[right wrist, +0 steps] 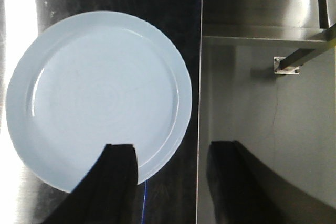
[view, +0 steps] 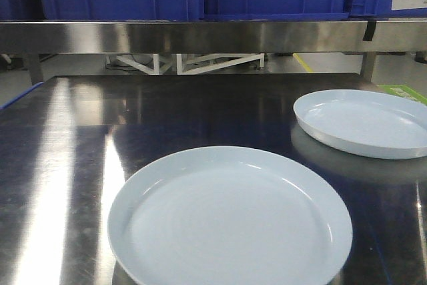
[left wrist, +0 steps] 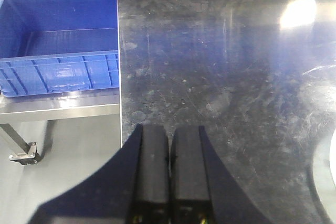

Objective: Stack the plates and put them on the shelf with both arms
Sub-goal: 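Grasp the other plate's rim with the right gripper and lift it, then lower the held plate onto the centered plate and release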

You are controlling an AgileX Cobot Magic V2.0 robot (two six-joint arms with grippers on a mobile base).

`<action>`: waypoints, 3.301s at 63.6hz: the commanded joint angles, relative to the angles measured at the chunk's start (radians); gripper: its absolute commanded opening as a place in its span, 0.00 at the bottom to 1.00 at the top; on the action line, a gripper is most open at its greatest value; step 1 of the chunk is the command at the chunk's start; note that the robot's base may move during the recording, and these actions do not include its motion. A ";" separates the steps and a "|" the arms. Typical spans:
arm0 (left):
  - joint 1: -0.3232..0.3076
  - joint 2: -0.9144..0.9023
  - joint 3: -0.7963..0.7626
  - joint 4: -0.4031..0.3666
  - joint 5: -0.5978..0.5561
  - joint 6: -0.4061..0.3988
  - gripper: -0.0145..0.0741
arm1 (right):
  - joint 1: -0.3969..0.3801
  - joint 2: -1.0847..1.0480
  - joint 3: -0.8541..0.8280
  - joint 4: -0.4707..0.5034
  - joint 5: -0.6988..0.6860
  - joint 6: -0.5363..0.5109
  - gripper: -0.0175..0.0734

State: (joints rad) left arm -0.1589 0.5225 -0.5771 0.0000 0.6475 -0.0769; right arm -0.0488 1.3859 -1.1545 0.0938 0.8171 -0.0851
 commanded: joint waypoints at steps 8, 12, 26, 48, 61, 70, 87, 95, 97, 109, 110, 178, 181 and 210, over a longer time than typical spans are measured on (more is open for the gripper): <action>0.002 0.002 -0.029 0.000 -0.078 -0.011 0.26 | -0.004 0.102 -0.039 0.001 -0.070 -0.019 0.67; 0.002 0.002 -0.029 0.000 -0.078 -0.011 0.26 | -0.004 0.145 -0.039 0.001 -0.078 -0.019 0.67; 0.002 0.002 -0.029 0.000 -0.078 -0.011 0.26 | -0.004 0.246 -0.039 -0.010 -0.092 -0.023 0.67; 0.002 0.002 -0.029 0.000 -0.078 -0.011 0.26 | -0.004 0.296 -0.039 -0.025 -0.138 -0.033 0.60; 0.002 0.002 -0.029 0.000 -0.078 -0.011 0.26 | -0.004 0.325 -0.039 -0.025 -0.124 -0.033 0.46; 0.002 0.002 -0.029 0.000 -0.078 -0.011 0.26 | -0.004 0.318 -0.039 -0.025 -0.121 -0.033 0.33; 0.002 0.002 -0.029 0.000 -0.076 -0.011 0.26 | -0.004 0.233 -0.039 -0.025 -0.128 -0.033 0.26; 0.002 0.002 -0.029 0.000 -0.076 -0.011 0.26 | -0.004 0.142 -0.039 -0.014 -0.128 -0.033 0.26; 0.002 0.002 -0.029 0.000 -0.076 -0.011 0.26 | -0.003 0.118 -0.039 0.004 -0.124 -0.033 0.26; 0.002 0.002 -0.029 0.000 -0.078 -0.011 0.26 | 0.025 -0.049 -0.039 0.161 -0.076 -0.059 0.26; 0.002 0.002 -0.029 0.000 -0.078 -0.011 0.26 | 0.032 -0.060 -0.039 0.174 -0.072 -0.066 0.26; 0.002 0.002 -0.029 0.000 -0.078 -0.011 0.26 | 0.473 0.134 0.097 0.327 -0.029 -0.195 0.26; 0.002 0.002 -0.029 0.000 -0.078 -0.011 0.26 | 0.473 0.134 0.097 0.327 -0.029 -0.195 0.26; 0.002 0.002 -0.029 0.000 -0.078 -0.011 0.26 | 0.473 0.069 0.089 0.326 0.002 -0.195 0.72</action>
State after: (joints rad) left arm -0.1567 0.5225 -0.5771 0.0000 0.6475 -0.0769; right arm 0.4238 1.5289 -1.0350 0.4012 0.8284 -0.2688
